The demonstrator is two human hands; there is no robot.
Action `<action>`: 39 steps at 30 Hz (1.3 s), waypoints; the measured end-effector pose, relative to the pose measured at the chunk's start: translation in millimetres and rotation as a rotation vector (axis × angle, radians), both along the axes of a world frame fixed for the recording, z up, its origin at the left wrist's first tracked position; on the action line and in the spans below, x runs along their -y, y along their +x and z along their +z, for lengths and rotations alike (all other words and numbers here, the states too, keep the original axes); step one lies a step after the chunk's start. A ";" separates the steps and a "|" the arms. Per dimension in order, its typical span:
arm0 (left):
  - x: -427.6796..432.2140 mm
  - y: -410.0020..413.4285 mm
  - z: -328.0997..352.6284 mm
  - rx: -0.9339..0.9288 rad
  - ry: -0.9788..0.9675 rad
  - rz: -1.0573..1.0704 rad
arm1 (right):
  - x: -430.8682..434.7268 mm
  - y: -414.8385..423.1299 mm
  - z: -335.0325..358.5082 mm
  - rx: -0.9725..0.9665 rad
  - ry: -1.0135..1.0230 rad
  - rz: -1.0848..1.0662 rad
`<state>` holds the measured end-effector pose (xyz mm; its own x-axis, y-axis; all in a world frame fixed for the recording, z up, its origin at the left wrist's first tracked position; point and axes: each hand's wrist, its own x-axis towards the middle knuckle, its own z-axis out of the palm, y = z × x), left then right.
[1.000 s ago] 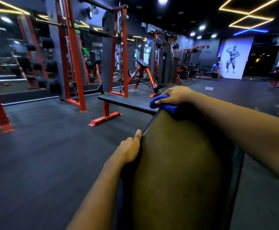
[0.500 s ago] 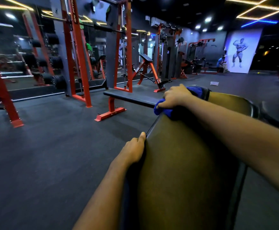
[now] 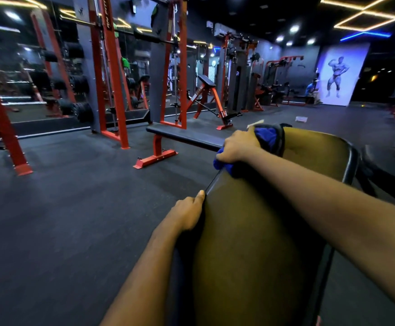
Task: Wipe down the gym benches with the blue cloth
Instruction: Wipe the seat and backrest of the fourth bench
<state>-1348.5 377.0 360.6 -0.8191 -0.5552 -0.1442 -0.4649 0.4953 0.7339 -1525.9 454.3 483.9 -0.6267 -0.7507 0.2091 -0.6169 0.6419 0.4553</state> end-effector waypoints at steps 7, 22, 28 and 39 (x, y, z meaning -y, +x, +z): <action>2.6 34.7 -6.5 0.022 -0.029 -0.068 | -5.3 22.3 3.6 0.081 0.007 -0.008; 2.2 47.7 -30.8 -0.030 0.113 -0.041 | -86.9 28.9 -20.2 0.095 -0.619 -0.310; 0.1 48.1 -23.9 -0.020 0.136 -0.079 | -124.0 51.8 -38.6 0.084 -0.813 -0.627; 2.9 50.8 -27.9 -0.080 0.166 -0.104 | -128.2 97.0 -64.7 0.032 -0.479 -0.317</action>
